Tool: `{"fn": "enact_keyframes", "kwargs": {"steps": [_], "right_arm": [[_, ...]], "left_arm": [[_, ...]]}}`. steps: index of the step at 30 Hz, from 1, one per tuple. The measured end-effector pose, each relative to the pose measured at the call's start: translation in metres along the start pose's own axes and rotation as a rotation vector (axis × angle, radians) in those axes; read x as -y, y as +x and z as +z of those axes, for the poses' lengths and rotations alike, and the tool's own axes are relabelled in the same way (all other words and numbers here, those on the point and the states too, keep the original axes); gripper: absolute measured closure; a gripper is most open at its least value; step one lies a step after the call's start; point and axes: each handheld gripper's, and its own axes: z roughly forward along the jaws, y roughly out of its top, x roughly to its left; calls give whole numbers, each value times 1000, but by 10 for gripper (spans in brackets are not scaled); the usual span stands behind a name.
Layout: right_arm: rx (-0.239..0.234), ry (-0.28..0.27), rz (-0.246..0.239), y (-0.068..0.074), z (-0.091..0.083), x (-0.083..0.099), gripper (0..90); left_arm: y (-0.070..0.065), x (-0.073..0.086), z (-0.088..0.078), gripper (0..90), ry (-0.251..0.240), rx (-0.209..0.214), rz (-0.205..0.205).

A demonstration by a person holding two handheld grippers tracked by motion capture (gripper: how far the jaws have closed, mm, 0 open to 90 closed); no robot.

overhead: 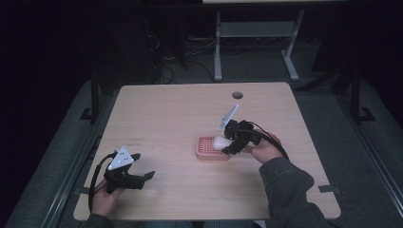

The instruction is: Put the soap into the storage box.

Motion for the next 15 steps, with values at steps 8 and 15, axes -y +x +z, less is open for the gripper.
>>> {"fn": "enact_keyframes", "kwargs": {"steps": [8, 15], "right_arm": [[-8, 2, -15, -2, 3, -13, 488], [-28, 4, -12, -5, 12, -18, 488]], "left_arm": [[1, 0, -1, 145, -3, 0, 0], [0, 0, 0, 145, -1, 1, -3]]}}
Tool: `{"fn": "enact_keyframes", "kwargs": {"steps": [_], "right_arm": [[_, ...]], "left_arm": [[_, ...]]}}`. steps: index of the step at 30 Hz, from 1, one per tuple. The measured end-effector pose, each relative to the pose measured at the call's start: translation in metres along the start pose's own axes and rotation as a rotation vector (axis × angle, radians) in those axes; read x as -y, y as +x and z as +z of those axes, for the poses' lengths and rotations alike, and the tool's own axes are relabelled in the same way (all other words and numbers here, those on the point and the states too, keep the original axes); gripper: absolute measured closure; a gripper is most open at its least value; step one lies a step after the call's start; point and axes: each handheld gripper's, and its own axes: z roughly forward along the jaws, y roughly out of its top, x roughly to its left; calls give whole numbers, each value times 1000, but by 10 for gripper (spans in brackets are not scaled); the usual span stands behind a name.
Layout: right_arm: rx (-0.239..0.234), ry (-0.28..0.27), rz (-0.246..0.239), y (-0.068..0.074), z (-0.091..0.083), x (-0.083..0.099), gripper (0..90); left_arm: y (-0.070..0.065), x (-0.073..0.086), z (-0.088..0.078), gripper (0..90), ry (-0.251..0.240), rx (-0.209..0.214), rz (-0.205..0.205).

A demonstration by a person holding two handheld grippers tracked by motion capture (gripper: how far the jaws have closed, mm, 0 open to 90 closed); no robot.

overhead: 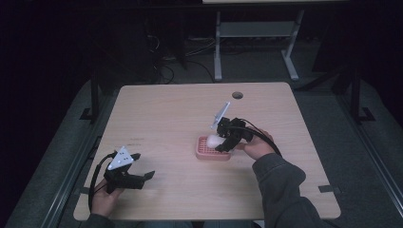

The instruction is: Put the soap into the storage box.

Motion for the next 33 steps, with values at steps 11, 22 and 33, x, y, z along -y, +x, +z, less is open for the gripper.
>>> {"fn": "enact_keyframes", "kwargs": {"steps": [11, 22, 33], "right_arm": [[-21, 11, -8, -5, 14, -6, 487], [-35, 16, 1, -10, 26, -9, 487], [-49, 23, 10, -16, 37, -12, 487]], "left_arm": [[0, 0, 0, 145, -1, 2, -1], [1, 0, 0, 145, 1, 2, -1], [0, 0, 0, 145, 0, 2, -1]]}}
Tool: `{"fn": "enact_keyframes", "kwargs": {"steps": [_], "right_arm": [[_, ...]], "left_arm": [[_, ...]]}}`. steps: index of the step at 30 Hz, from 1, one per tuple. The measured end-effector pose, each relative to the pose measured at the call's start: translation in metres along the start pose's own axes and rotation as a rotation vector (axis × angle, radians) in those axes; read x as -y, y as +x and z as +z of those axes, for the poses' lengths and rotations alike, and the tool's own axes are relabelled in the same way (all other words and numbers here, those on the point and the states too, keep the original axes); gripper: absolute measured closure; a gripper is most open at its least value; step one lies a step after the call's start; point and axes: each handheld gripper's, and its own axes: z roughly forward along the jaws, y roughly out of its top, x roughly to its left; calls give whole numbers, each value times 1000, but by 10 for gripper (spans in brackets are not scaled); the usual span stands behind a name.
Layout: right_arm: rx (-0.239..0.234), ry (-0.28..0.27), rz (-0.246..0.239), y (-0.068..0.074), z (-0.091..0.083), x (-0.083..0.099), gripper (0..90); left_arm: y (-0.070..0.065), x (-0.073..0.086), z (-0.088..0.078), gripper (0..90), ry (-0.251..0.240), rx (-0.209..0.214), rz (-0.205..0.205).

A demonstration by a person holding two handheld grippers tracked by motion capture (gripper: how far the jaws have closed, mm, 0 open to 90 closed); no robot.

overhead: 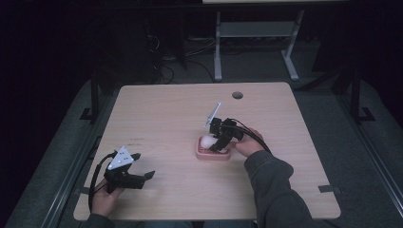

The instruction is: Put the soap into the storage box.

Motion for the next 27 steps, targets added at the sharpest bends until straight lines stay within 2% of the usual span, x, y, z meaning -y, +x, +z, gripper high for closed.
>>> {"fn": "enact_keyframes", "kwargs": {"steps": [11, 19, 27], "right_arm": [[-8, 0, 4, -5, 7, -1, 487], [8, 20, 7, -7, 11, -1, 487], [4, 46, 7, -7, 20, 0, 484]], "left_arm": [[0, 0, 0, 145, 0, 1, 0], [0, 0, -1, 145, -1, 2, -5], [0, 0, -1, 145, -3, 2, -1]]}}
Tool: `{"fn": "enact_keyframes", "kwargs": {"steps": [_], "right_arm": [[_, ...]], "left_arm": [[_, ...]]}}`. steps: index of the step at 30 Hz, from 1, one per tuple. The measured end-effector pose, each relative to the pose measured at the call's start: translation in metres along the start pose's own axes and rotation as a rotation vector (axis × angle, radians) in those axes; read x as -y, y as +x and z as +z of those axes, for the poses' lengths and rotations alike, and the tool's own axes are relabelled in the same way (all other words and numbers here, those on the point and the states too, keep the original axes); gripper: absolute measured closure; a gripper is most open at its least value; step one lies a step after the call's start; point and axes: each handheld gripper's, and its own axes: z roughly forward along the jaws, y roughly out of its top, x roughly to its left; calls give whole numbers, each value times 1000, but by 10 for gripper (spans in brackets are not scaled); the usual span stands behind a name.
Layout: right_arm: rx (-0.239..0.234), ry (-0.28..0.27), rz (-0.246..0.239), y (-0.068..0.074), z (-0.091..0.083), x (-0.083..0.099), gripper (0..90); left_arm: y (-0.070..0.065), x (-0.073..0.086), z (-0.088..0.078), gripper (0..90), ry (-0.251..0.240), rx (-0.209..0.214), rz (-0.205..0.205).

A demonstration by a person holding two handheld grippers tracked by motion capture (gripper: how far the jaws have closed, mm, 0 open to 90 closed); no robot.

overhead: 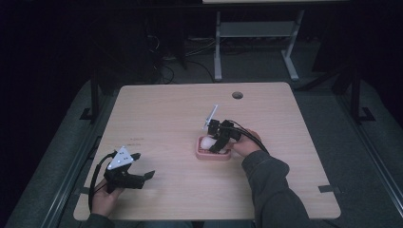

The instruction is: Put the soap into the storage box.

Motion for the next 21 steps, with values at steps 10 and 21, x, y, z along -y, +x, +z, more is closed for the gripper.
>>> {"fn": "enact_keyframes", "kwargs": {"steps": [10, 21], "right_arm": [[1, -12, 14, -1, 0, 0, 470], [-5, -33, 33, -1, -6, 3, 427]], "left_arm": [[0, 0, 0, 145, 0, 1, 1], [0, 0, 0, 145, 0, 1, 1]]}}
